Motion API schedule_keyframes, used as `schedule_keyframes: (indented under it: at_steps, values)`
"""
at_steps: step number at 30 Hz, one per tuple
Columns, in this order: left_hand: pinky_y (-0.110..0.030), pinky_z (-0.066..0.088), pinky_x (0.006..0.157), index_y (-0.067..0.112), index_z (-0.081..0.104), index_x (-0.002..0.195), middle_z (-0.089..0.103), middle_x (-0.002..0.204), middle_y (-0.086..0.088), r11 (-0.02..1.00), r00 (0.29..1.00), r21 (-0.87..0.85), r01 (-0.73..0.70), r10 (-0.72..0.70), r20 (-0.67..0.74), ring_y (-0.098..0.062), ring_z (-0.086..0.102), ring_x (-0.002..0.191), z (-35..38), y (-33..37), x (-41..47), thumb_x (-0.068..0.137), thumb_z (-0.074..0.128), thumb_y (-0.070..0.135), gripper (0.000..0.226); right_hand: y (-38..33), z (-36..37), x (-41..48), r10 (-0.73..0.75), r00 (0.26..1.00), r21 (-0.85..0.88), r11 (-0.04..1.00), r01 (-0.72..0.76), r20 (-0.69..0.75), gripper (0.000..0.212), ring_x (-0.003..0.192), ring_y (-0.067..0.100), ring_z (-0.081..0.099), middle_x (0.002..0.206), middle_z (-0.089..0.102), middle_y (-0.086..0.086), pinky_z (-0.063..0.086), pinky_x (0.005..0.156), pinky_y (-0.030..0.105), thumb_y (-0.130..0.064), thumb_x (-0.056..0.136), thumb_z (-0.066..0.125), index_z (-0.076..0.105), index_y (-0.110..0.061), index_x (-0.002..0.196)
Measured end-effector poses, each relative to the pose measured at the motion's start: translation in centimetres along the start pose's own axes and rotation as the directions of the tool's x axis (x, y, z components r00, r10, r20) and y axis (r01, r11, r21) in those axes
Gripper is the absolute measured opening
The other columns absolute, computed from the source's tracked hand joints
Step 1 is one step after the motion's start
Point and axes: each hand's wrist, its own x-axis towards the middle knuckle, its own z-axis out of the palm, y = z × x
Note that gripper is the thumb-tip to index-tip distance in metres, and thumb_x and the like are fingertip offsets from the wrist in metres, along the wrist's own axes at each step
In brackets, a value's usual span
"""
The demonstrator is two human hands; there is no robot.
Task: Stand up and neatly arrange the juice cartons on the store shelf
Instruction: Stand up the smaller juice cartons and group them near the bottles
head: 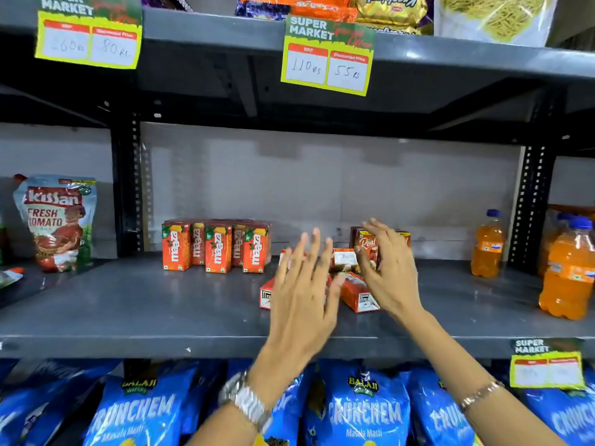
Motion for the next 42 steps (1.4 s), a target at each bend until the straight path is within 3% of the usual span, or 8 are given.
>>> schedule_keyframes:
  at_steps: [7, 13, 17, 23, 27, 33, 40, 42]
  values:
    - [-0.034, 0.027, 0.109, 0.017, 0.045, 0.136, 0.041, 0.144, -0.002, 0.99, 0.99, 0.067, -0.125, 0.121, 0.066, -0.018, 0.036, 0.134, 2.6, 2.7, -6.3, 0.095, 0.035, 0.037, 0.047, 2.9, 0.7, 2.6, 0.114, 0.922, 0.036, 0.99, -0.137, 0.371, 0.045, 0.121, 0.027, 0.049, 0.13, 0.055, 0.011, 0.039, 0.102, 0.041, -0.019, 0.079, 0.064, 0.054, -0.017, 0.123]
    - [-0.034, 0.035, 0.098, 0.024, 0.054, 0.128, 0.052, 0.136, -0.001, 0.976, 0.982, 0.159, -0.148, 0.127, 0.14, -0.017, 0.05, 0.124, 4.2, 2.7, -7.3, 0.096, 0.031, 0.038, 0.042, 4.8, 3.1, 4.6, -0.006, 0.756, -0.024, 0.999, 0.029, 0.655, 0.056, 0.125, 0.024, 0.046, 0.137, 0.051, 0.009, 0.034, 0.104, 0.037, -0.024, 0.078, 0.068, 0.049, -0.017, 0.13]
    - [-0.032, 0.036, 0.097, 0.027, 0.049, 0.132, 0.051, 0.137, 0.001, 0.97, 0.988, 0.193, -0.15, 0.14, 0.062, -0.015, 0.048, 0.125, 5.1, 2.3, -7.5, 0.095, 0.035, 0.04, 0.041, 6.0, 3.7, 5.9, -0.047, 0.746, -0.016, 0.997, 0.078, 0.664, 0.053, 0.12, 0.025, 0.051, 0.132, 0.056, 0.01, 0.038, 0.101, 0.036, -0.02, 0.077, 0.067, 0.052, -0.015, 0.128]
    - [-0.032, 0.037, 0.093, 0.027, 0.049, 0.132, 0.05, 0.136, 0.002, 0.948, 0.979, 0.255, -0.189, 0.203, -0.03, -0.014, 0.045, 0.123, 5.9, 1.8, -7.5, 0.093, 0.039, 0.041, 0.042, 8.8, 0.9, 8.7, -0.013, 0.761, -0.033, 0.998, 0.046, 0.648, 0.047, 0.116, 0.023, 0.056, 0.13, 0.06, 0.007, 0.031, 0.079, 0.012, -0.009, 0.076, 0.063, 0.058, -0.012, 0.123]
    - [-0.032, 0.038, 0.092, 0.025, 0.046, 0.133, 0.049, 0.137, 0.002, 0.937, 0.968, 0.28, -0.209, 0.239, -0.079, -0.014, 0.045, 0.124, 6.5, 1.8, -7.6, 0.092, 0.039, 0.04, 0.044, 12.0, -2.4, 10.1, 0.09, 0.719, -0.076, 0.996, -0.052, 0.689, 0.042, 0.111, 0.024, 0.058, 0.124, 0.063, 0.01, 0.042, 0.095, 0.027, -0.006, 0.078, 0.062, 0.06, -0.01, 0.119]
    - [-0.031, 0.039, 0.089, 0.025, 0.051, 0.13, 0.052, 0.135, 0.001, 0.93, 0.958, 0.303, -0.209, 0.257, -0.127, -0.014, 0.047, 0.124, 6.8, 1.8, -7.5, 0.091, 0.039, 0.039, 0.043, 14.7, -4.8, 11.0, 0.191, 0.668, -0.085, 0.979, -0.187, 0.719, 0.03, 0.101, 0.031, 0.061, 0.103, 0.065, 0.014, 0.05, 0.091, 0.043, -0.003, 0.079, 0.059, 0.064, -0.007, 0.108]
    - [-0.031, 0.039, 0.086, 0.025, 0.053, 0.127, 0.051, 0.133, 0.0, 0.915, 0.95, 0.339, -0.218, 0.279, -0.142, -0.015, 0.048, 0.12, 7.0, 1.8, -7.4, 0.093, 0.036, 0.038, 0.04, 15.5, -3.7, 10.3, 0.163, 0.725, -0.084, 0.986, -0.143, 0.669, 0.027, 0.091, 0.024, 0.061, 0.108, 0.069, 0.013, 0.048, 0.073, 0.032, -0.013, 0.081, 0.059, 0.064, -0.011, 0.107]
    - [-0.032, 0.039, 0.086, 0.025, 0.052, 0.127, 0.051, 0.133, 0.0, 0.914, 0.949, 0.344, -0.215, 0.278, -0.146, -0.015, 0.048, 0.121, 7.0, 1.8, -7.4, 0.093, 0.036, 0.038, 0.04, 15.6, -3.6, 10.2, 0.199, 0.723, -0.153, 0.98, -0.13, 0.661, 0.029, 0.096, 0.024, 0.059, 0.111, 0.068, 0.01, 0.05, 0.078, 0.035, -0.024, 0.083, 0.059, 0.062, -0.015, 0.11]
